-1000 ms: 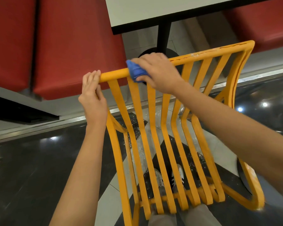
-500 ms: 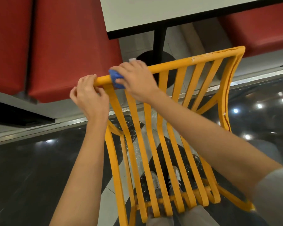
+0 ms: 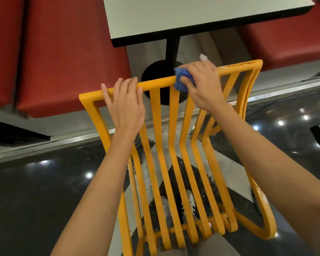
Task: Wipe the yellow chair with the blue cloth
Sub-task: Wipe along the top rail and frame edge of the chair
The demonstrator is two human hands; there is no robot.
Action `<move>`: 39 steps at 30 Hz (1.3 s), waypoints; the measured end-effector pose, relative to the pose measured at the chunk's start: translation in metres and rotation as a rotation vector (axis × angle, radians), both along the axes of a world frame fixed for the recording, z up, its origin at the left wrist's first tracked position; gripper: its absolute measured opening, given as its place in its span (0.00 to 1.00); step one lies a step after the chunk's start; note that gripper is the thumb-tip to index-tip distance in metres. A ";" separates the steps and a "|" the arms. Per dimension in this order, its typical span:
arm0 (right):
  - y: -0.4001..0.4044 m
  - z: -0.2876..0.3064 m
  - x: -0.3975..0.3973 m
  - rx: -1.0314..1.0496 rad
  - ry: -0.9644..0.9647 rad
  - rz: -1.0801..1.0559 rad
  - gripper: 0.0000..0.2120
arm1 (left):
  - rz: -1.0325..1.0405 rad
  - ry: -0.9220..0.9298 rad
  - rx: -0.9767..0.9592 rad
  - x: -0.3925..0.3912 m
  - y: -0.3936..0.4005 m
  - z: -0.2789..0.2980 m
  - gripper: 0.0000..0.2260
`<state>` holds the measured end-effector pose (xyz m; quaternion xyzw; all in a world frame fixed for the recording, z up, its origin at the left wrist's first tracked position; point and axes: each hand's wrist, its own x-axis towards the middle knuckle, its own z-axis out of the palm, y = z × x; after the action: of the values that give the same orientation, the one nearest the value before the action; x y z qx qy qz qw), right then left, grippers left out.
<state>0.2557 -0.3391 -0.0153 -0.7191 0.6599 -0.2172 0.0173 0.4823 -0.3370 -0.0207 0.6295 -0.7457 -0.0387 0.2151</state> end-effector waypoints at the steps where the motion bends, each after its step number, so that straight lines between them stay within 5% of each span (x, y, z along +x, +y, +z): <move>1: -0.005 0.000 0.016 0.009 0.015 0.032 0.17 | -0.044 -0.021 0.000 -0.013 -0.001 0.003 0.19; 8: 0.003 -0.002 0.001 -0.061 0.042 0.152 0.17 | -0.131 0.074 0.073 -0.039 -0.015 -0.002 0.18; 14: 0.018 -0.001 -0.101 -0.020 0.012 -0.105 0.13 | -0.137 0.118 0.075 -0.036 -0.018 -0.004 0.16; 17: 0.014 -0.002 -0.093 -0.012 -0.026 -0.193 0.12 | -0.115 0.127 0.059 -0.039 -0.018 -0.005 0.16; 24: -0.007 -0.006 0.027 -0.058 0.036 0.046 0.16 | -0.096 0.129 0.047 -0.039 -0.019 -0.004 0.16; 29: -0.007 -0.006 -0.012 -0.062 0.126 0.170 0.16 | -0.083 0.144 0.034 -0.039 -0.017 -0.006 0.15; 39: 0.003 -0.009 -0.122 -0.051 -0.034 -0.212 0.15 | -0.095 0.196 0.063 -0.041 -0.018 -0.003 0.15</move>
<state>0.1341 -0.3359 -0.0243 -0.6418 0.7260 -0.2468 -0.0126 0.4417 -0.3551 -0.0240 0.5930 -0.7485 -0.1338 0.2650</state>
